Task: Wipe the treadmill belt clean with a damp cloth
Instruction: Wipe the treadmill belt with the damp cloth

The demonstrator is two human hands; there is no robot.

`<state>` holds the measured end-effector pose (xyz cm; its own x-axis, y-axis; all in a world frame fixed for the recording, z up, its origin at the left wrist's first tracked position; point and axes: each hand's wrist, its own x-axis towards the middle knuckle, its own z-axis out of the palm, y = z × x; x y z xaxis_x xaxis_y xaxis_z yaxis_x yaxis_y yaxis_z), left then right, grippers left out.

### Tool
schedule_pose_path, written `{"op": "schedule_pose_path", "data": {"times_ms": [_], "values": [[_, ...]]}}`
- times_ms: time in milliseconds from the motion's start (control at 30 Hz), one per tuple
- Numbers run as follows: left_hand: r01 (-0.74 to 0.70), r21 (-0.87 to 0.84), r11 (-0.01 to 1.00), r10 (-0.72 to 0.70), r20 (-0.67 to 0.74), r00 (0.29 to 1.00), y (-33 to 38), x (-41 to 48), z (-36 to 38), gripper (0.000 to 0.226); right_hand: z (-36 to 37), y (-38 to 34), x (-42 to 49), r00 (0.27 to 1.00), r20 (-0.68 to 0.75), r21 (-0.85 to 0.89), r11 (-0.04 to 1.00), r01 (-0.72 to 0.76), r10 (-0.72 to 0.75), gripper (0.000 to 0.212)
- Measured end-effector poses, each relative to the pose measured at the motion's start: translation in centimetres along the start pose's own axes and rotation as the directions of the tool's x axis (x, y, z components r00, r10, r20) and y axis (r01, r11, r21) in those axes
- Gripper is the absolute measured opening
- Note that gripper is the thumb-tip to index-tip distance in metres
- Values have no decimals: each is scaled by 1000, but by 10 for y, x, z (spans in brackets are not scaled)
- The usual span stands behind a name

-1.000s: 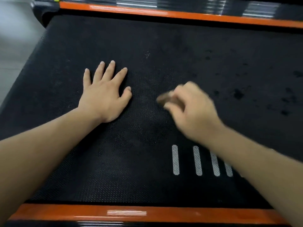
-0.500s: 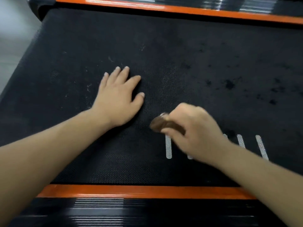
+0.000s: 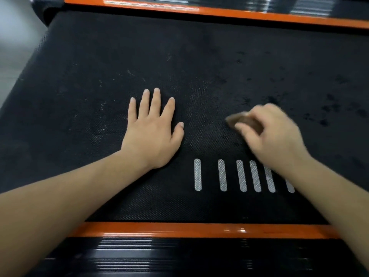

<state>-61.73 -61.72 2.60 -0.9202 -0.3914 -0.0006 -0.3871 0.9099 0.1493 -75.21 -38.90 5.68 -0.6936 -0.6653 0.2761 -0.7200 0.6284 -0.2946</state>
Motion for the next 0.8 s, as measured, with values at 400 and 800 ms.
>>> {"op": "schedule_pose_path", "data": {"times_ms": [400,800], "values": [[17,-24,1000,-17,-14,1000,3,0,-2,77,12,3,25,998,14,-57,996,-64,65,26],[40,-91,995,-39,12,999,5,3,-8,67,18,-6,43,999,37,-82,996,-19,22,35]]}}
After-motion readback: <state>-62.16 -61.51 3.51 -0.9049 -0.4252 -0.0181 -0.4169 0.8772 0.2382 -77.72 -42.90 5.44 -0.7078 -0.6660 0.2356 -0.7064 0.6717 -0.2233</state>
